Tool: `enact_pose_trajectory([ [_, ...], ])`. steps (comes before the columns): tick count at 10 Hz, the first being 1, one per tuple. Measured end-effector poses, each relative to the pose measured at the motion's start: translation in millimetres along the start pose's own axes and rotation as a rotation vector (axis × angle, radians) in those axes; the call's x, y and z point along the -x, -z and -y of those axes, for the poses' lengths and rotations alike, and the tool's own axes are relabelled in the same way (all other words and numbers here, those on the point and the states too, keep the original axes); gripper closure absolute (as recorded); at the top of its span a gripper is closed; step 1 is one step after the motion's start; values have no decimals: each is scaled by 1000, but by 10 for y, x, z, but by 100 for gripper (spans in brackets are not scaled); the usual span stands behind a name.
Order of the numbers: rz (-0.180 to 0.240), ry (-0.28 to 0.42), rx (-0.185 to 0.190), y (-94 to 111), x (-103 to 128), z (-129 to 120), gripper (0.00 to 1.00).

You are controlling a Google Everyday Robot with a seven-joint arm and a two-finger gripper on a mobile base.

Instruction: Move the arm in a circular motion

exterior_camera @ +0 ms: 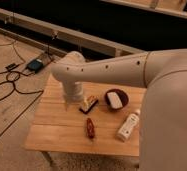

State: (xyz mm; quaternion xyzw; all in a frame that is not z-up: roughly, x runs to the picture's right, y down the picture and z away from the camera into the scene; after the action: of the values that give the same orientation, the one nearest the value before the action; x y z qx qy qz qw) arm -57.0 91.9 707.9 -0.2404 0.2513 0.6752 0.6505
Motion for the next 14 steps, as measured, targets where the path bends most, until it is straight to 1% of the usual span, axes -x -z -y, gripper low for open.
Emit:
enact_pose_trajectory([
  [2,9,-75,-13,26,172,362,35],
  [3,17,-116,-22,47,340,620,35],
  [4,24,-128,-26,52,437,722,35],
  [6,35,-158,-36,61,798,992,35],
  [8,49,-173,-38,41,1232,1215,35],
  [9,57,-173,-36,32,1377,1274,35],
  [10,67,-163,-33,3,1633,1321,35],
  [11,69,-147,-29,-31,1806,1300,35],
  [12,66,-131,-28,-77,1927,1262,35],
  [13,62,-95,-21,-145,2118,1123,35],
  [14,59,-75,-16,-173,2198,1037,35],
])
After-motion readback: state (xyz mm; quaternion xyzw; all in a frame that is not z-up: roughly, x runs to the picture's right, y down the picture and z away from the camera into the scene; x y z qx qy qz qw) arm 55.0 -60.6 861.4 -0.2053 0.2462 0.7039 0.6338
